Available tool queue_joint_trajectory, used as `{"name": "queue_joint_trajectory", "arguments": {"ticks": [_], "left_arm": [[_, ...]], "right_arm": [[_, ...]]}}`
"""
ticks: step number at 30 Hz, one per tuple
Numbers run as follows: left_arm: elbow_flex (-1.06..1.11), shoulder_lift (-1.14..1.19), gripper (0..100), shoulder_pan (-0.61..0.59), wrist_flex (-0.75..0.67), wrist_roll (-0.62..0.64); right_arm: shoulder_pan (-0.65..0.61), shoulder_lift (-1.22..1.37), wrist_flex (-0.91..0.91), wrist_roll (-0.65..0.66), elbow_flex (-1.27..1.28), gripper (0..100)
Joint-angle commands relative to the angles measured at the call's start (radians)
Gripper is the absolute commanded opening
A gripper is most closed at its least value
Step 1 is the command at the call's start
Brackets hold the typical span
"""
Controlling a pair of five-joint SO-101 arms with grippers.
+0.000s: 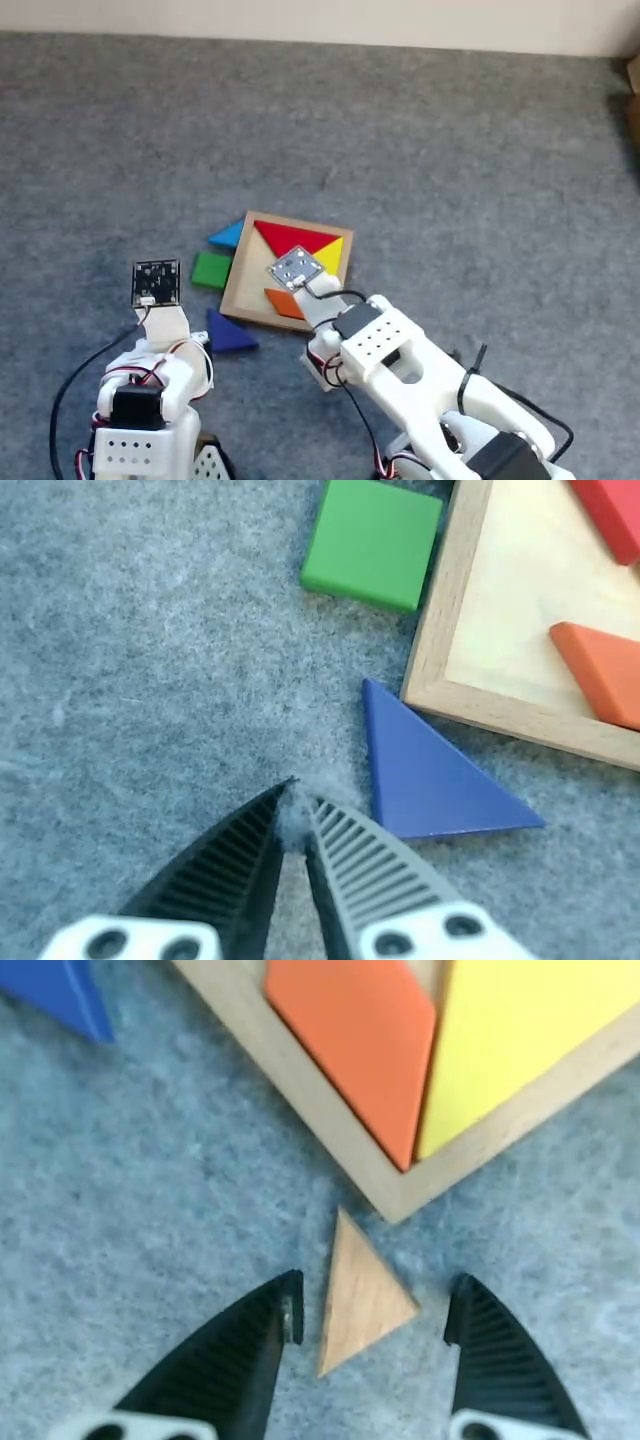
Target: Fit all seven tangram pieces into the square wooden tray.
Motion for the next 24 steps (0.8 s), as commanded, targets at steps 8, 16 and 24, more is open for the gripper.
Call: {"name": "queue_joint_trajectory", "arguments": {"ticks": [8, 16, 24], "left_arm": [[0.021, -0.010, 0, -0.008, 0.005, -0.002], [0.021, -0.010, 0, -0.008, 0.005, -0.002], [0.021, -0.010, 0, -0.008, 0.005, -0.002]], "right_arm": [[-0.002, -0.039, -0.028, 0.014, -0.002, 17.7], [-0.001, -0.039, -0.028, 0.014, 0.016, 17.3], [-0.001, -0.051, -0.021, 0.014, 0.010, 8.4]]}}
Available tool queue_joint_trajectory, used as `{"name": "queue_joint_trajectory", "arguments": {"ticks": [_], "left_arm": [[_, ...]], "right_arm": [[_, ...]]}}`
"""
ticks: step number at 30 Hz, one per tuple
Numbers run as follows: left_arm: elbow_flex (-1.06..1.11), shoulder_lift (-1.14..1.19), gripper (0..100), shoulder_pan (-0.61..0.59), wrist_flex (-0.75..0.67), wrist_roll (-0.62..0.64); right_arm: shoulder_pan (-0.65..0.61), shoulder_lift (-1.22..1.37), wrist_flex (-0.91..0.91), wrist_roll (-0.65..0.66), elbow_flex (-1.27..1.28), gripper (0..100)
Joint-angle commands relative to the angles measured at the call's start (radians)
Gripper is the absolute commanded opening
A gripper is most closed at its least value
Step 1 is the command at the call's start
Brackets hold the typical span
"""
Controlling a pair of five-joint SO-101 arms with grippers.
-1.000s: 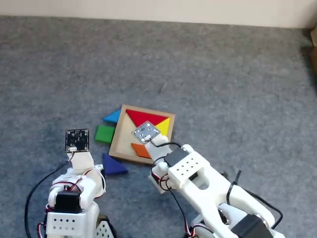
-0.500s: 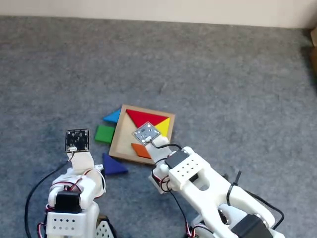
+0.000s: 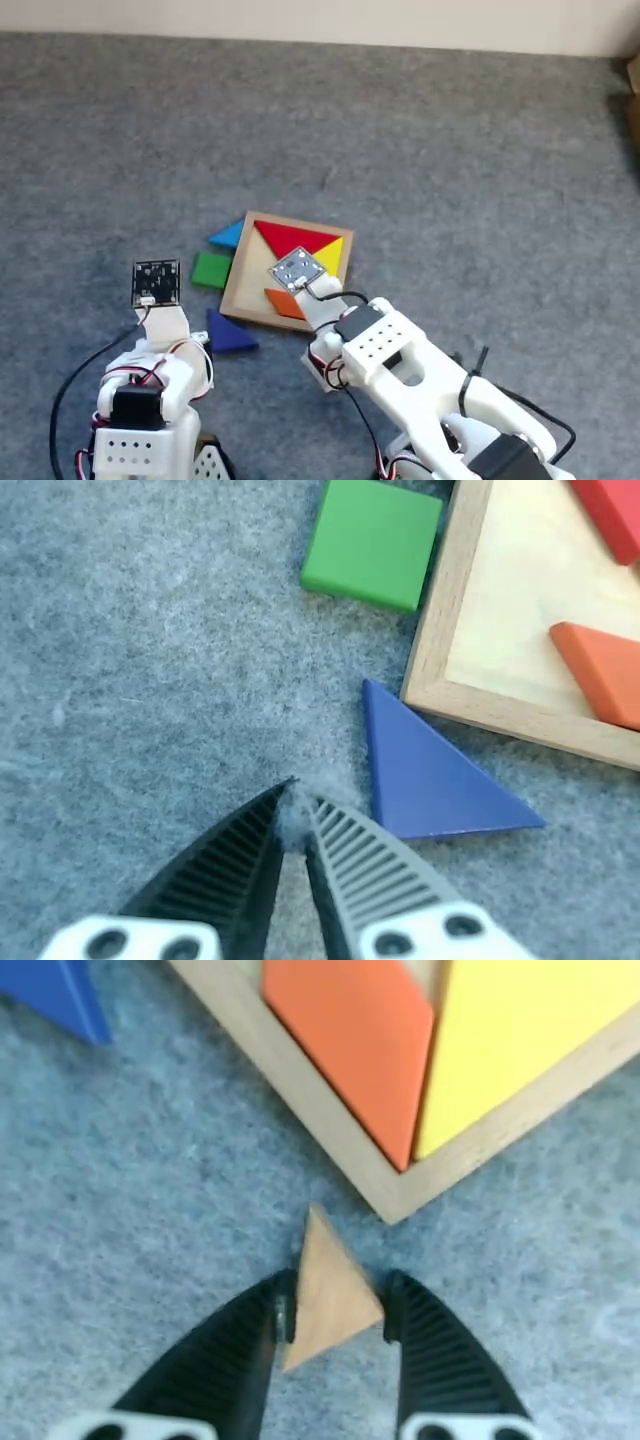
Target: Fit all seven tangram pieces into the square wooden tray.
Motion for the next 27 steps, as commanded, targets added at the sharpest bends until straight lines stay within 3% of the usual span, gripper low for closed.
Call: {"name": "queue_joint_trajectory", "arguments": {"ticks": [1, 13, 21, 27], "left_arm": [[0.021, -0.010, 0, -0.008, 0.005, -0.002], [0.021, -0.010, 0, -0.008, 0.005, -0.002], [0.021, -0.010, 0, -0.008, 0.005, -0.002], [0.021, -0.010, 0, -0.008, 0.005, -0.002]], "right_arm": [[-0.001, -0.041, -0.005, 0.012, -0.007, 8.4], [0.073, -0.153, 0.131, 0.015, -0.082, 8.4], [0.101, -0.386, 0.177, 0.121, -0.090, 8.4], [0.145, -0.351, 0.099, 0.267, -0.145, 8.4]]}}
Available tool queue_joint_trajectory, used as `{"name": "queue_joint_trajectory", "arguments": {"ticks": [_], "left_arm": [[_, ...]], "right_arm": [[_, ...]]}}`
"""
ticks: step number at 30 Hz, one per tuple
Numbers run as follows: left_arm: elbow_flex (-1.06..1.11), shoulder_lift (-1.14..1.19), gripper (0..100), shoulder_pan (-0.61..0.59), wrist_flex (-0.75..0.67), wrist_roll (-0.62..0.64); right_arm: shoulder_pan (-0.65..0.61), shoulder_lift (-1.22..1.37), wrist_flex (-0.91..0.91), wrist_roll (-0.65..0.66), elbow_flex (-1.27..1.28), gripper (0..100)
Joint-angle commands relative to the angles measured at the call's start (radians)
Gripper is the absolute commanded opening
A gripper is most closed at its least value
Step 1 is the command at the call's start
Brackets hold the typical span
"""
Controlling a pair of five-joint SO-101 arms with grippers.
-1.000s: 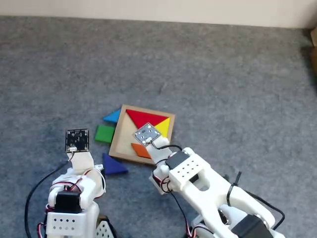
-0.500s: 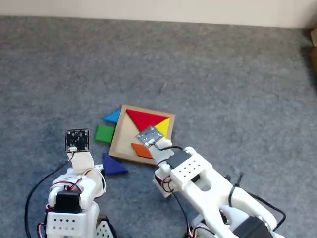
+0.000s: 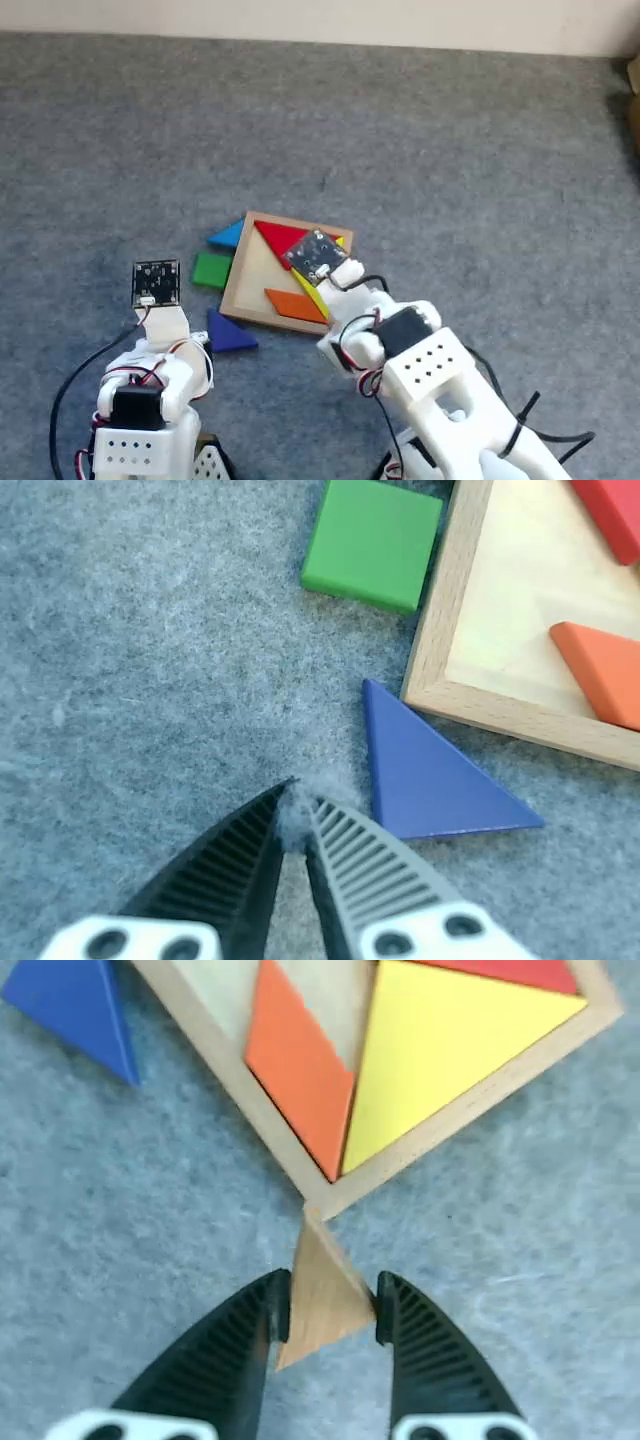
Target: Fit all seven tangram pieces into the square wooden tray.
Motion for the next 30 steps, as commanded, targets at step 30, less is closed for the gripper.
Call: {"name": "queue_joint_trajectory", "arguments": {"ticks": [30], "left_arm": [[0.021, -0.010, 0, -0.008, 0.005, -0.002]], "right_arm": [[-0.091, 0.705, -0.507, 0.482, -0.430, 8.4]]}}
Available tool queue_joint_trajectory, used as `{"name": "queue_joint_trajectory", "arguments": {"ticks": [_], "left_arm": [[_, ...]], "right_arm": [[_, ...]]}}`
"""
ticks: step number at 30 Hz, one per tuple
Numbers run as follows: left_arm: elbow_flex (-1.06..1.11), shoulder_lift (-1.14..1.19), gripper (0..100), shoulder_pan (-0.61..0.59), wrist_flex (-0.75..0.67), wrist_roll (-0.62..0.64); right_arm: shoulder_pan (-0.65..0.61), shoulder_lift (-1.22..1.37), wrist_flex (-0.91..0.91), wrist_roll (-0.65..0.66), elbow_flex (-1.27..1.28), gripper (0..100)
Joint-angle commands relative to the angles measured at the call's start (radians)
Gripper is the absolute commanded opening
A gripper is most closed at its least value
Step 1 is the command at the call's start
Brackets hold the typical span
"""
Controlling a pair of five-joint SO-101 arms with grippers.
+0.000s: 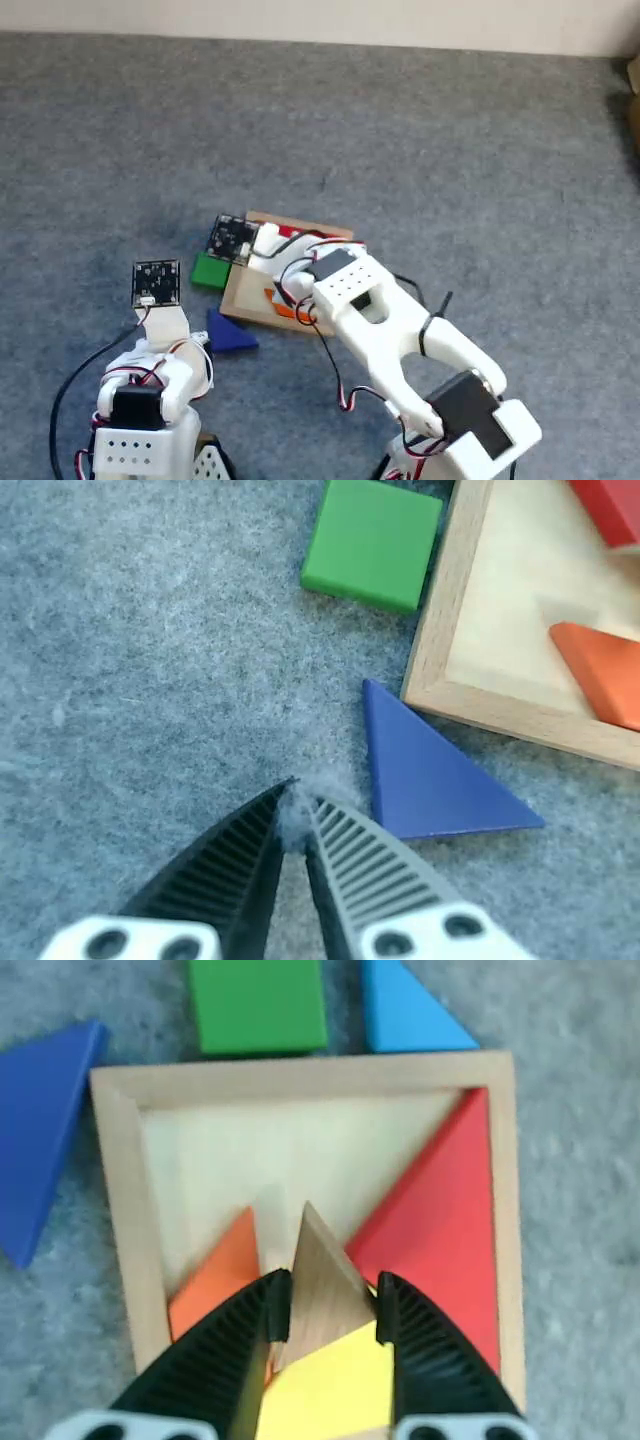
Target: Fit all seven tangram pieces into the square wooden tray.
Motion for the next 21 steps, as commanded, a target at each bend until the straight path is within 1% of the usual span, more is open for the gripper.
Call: {"name": "queue_joint_trajectory", "arguments": {"ticks": [1, 5, 9, 10, 15, 19, 21], "left_arm": [[0.021, -0.010, 0, -0.008, 0.005, -0.002], [0.021, -0.010, 0, -0.008, 0.005, -0.002], [0.021, -0.010, 0, -0.008, 0.005, -0.002], [0.021, -0.010, 0, -0.008, 0.005, -0.002], [0.021, -0.010, 0, -0.008, 0.005, -0.002], [0.021, -0.010, 0, -0.008, 0.005, -0.002], [0.021, -0.010, 0, -0.008, 0.005, -0.002]], "right_arm": [[-0.027, -0.012, -0.021, 0.015, -0.059, 8.4], [-0.035, -0.007, -0.019, 0.014, -0.059, 10.2], [-0.031, -0.007, -0.019, 0.012, -0.054, 20.4], [-0.030, -0.007, -0.019, 0.012, -0.053, 21.6], [-0.028, -0.013, -0.016, 0.012, -0.051, 21.7], [-0.028, -0.016, 0.071, 0.011, -0.082, 21.5], [-0.016, -0.027, 0.111, 0.000, -0.131, 18.0]]}}
